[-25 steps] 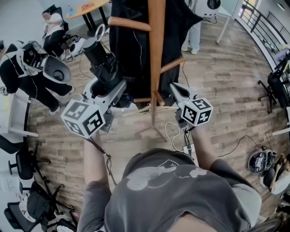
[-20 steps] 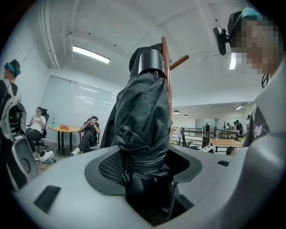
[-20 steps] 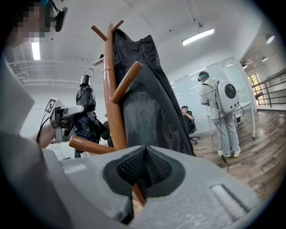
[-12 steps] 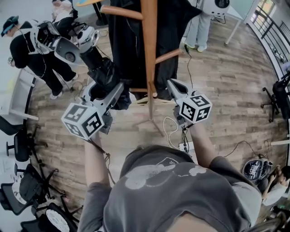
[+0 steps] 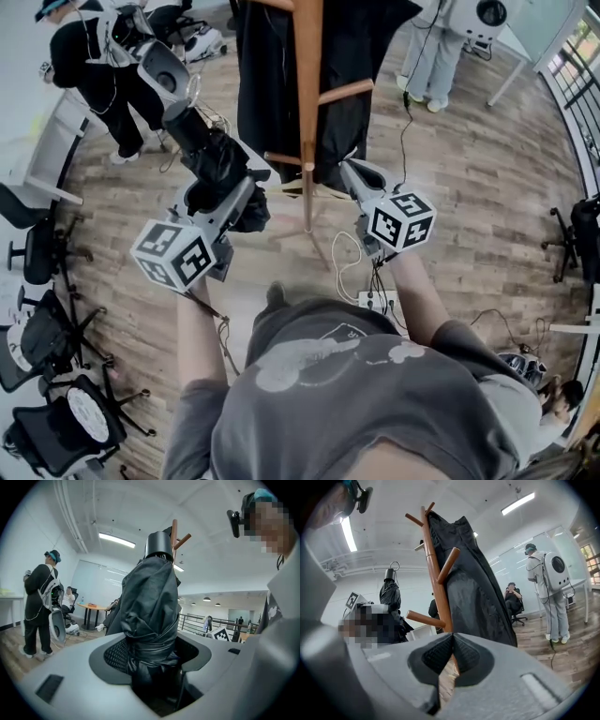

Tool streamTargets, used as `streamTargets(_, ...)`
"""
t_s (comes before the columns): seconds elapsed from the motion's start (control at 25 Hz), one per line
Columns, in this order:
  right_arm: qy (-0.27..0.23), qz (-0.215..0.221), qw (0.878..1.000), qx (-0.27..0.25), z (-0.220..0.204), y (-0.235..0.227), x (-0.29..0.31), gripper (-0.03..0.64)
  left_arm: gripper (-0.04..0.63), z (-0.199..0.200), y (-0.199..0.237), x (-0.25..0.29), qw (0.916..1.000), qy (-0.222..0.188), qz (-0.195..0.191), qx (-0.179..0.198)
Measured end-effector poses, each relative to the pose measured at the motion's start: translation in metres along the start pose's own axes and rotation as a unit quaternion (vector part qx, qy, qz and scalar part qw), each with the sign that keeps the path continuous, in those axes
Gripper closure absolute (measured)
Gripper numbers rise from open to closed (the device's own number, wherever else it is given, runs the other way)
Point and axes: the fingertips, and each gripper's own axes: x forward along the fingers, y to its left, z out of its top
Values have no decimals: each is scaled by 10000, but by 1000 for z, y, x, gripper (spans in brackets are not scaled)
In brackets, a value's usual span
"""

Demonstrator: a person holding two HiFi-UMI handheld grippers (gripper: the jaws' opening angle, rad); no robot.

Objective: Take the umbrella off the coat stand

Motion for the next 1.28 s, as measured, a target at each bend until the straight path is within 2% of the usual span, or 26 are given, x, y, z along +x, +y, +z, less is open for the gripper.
streamTargets(0.36,287,640,9975,88,-32,22,-15,618,319,-55,-33,-40,9977,130,589,-319)
streamTargets(0.6,532,951,9940,106,-55,35,-16,618,319,-76,-50,-60,9949,186,982,-118)
streamTargets(0.92,793,1159,9901,54,-79,61,-4,618,319,-114,-59,-88,9933,29,1043,-497)
streamTargets(1.28,953,1421,9852,-88,-101,116,-11,618,319,-161,-71,-148,9859,33,1381,-940)
